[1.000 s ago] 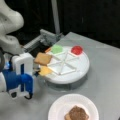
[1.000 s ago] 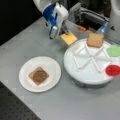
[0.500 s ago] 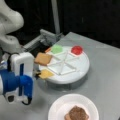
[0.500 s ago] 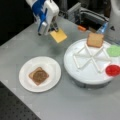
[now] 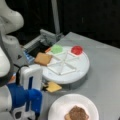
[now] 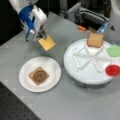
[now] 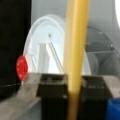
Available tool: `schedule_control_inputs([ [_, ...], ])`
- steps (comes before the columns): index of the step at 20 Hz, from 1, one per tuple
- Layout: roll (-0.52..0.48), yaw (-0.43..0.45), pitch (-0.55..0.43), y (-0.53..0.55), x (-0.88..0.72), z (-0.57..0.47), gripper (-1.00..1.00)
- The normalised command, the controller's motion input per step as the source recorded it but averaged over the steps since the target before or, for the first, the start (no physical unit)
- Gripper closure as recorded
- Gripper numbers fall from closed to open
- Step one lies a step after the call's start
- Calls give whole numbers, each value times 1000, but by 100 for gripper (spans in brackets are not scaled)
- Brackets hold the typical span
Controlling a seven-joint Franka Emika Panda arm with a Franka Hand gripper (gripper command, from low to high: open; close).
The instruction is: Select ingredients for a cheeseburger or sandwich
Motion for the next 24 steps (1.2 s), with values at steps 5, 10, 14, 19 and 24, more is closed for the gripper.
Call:
schedule_control_inputs([
  [5, 125, 260, 85, -293, 601, -102, 100],
  [10, -40, 183, 77, -201, 585, -96, 100],
  [14, -156, 118, 96, -103, 496, -38, 100],
  [19, -227, 82, 123, -73, 376, -9, 100],
  [24, -282, 53, 157, -14, 293, -32, 100],
])
